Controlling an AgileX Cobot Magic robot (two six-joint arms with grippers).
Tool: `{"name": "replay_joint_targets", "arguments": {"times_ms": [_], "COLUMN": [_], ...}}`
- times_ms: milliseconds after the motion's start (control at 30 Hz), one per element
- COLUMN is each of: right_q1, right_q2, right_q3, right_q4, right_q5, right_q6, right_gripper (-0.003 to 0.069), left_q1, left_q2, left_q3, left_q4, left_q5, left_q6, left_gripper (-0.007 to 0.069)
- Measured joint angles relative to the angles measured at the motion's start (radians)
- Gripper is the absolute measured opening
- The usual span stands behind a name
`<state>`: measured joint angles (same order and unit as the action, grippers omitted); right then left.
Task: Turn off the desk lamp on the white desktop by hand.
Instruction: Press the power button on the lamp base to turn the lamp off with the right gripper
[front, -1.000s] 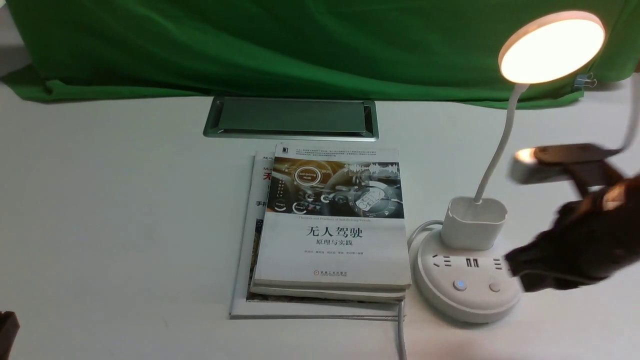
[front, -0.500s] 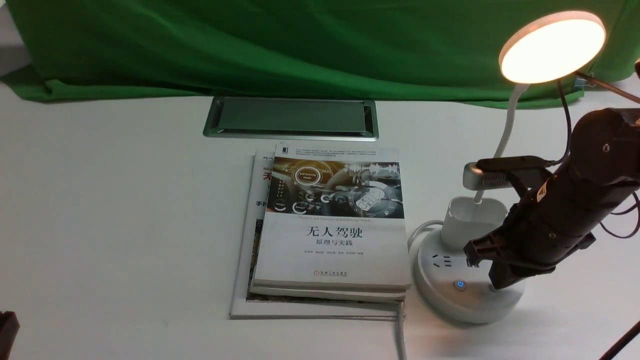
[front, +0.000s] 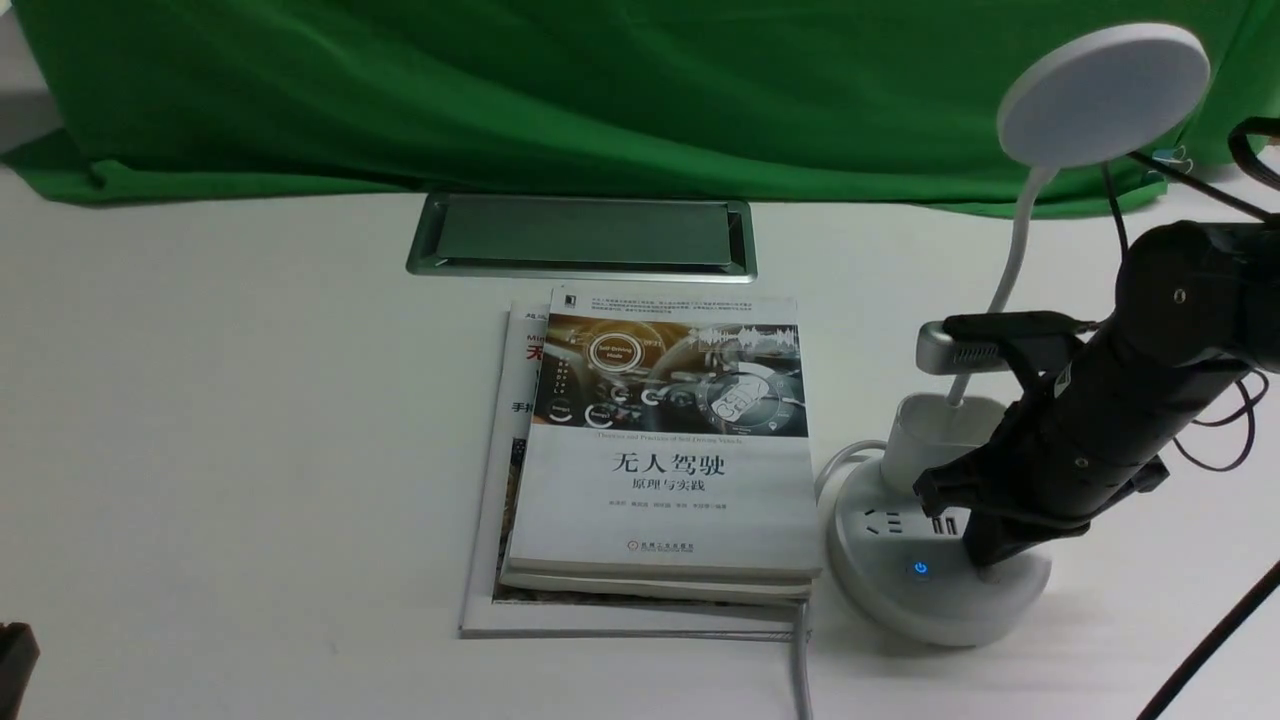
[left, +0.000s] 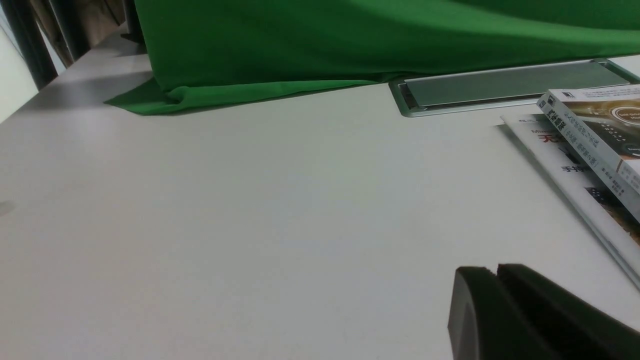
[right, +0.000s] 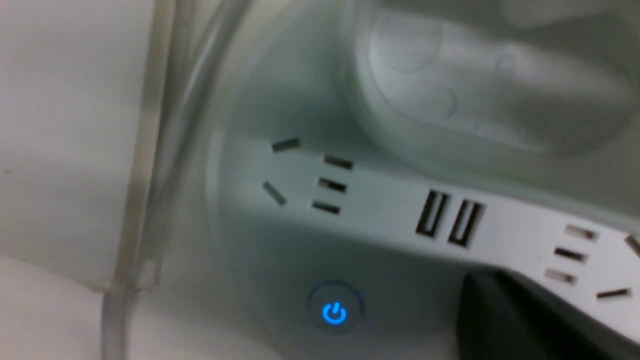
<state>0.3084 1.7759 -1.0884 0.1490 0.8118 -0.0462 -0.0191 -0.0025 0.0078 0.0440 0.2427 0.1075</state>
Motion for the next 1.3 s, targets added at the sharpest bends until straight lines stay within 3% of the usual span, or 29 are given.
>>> {"name": "replay_joint_targets", "arguments": {"times_ms": [1300], "right_q1": [0.012], "right_q2": [-0.136], "right_q3": [0.048], "right_q4": [-0.011], "right_q5": [-0.009], "right_q6": [0.003], "right_gripper": [0.0041], "left_q1": [0.0], "left_q2": [0.0], "left_q3": [0.0], "left_q4": [0.0], "left_q5": [0.0], "left_q6": [0.0], "left_gripper": [0.002]}}
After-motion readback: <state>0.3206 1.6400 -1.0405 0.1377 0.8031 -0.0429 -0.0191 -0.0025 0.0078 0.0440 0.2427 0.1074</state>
